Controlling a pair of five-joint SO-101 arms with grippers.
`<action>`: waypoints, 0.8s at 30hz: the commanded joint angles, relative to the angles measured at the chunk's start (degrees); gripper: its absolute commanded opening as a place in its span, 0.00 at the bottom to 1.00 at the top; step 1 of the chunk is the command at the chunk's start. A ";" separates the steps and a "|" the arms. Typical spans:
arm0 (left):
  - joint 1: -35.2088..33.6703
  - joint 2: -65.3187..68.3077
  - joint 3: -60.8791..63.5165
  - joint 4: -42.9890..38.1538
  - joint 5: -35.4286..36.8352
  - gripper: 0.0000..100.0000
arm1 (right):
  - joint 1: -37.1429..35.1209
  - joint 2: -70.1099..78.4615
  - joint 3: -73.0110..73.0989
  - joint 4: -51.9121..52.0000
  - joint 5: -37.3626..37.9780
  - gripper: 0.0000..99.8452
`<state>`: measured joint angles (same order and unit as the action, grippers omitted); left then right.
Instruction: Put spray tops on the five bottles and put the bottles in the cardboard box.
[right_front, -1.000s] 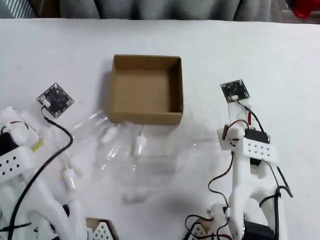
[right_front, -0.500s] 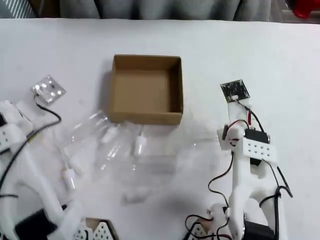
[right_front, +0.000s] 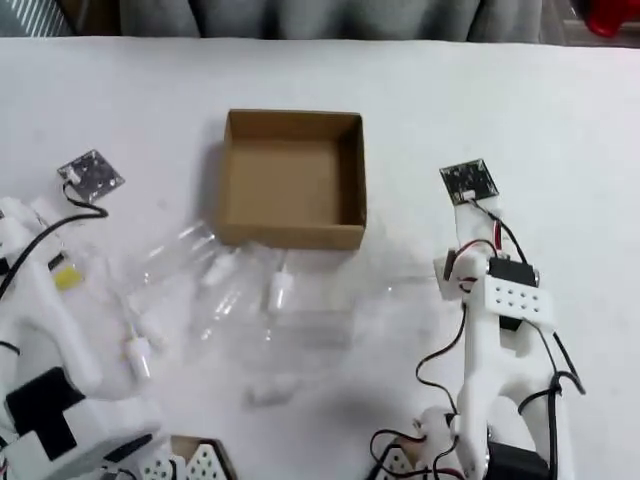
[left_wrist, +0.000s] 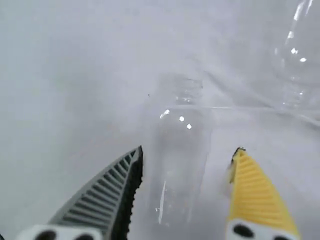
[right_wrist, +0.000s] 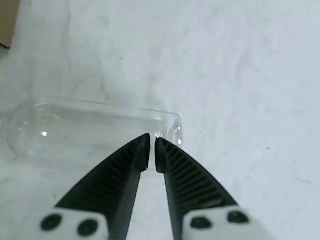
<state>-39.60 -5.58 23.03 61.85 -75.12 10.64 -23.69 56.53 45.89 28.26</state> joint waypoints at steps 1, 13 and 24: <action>-0.66 1.45 -3.43 -3.52 -0.79 0.28 | -0.66 1.01 2.90 0.04 0.53 0.02; -0.40 9.98 -8.62 -6.42 -1.67 0.28 | -0.66 1.10 2.90 0.04 0.53 0.02; -0.57 20.53 -20.31 3.78 -4.75 0.28 | -0.75 1.10 2.73 -0.04 0.53 0.02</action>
<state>-39.69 14.81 7.47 61.85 -76.70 10.64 -23.69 56.53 45.89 28.26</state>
